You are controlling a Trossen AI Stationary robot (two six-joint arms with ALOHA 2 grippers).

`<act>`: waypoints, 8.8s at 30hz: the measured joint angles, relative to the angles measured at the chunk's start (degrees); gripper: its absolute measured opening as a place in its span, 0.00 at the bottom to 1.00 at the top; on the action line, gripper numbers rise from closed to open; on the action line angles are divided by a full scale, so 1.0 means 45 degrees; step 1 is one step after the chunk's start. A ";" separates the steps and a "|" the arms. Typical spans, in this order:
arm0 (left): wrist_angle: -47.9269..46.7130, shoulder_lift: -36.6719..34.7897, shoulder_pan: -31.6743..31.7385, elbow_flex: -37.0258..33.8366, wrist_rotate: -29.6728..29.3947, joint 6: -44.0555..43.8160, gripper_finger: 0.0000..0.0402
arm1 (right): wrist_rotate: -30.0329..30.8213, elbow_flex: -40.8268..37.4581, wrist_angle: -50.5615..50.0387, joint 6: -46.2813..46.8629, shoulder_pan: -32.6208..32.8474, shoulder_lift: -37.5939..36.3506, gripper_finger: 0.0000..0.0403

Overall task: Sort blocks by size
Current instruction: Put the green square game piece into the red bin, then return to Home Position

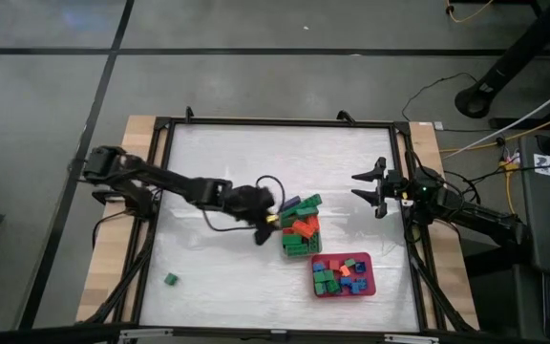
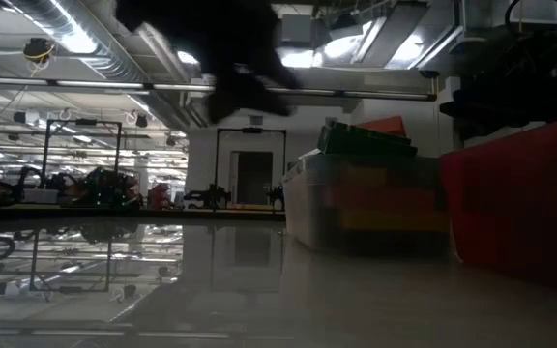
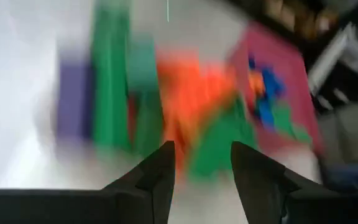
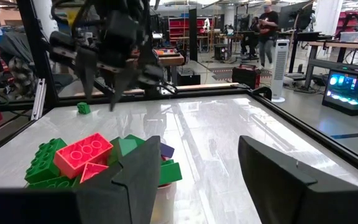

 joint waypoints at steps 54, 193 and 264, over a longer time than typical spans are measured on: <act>-0.8984 -0.2125 -1.0090 -0.3152 0.2230 -1.8167 0.36 | 0.0000 -0.0002 0.0005 0.0000 0.0002 0.0000 0.53; 0.7057 0.8124 -0.3198 0.6743 -0.3350 0.2660 0.37 | 0.0827 0.0306 0.3123 0.6336 0.6278 0.0880 0.53; 0.5454 0.7871 -0.3776 0.6743 -0.3933 0.3020 0.37 | 0.7864 1.0486 -0.5459 0.4789 1.3784 1.5990 0.53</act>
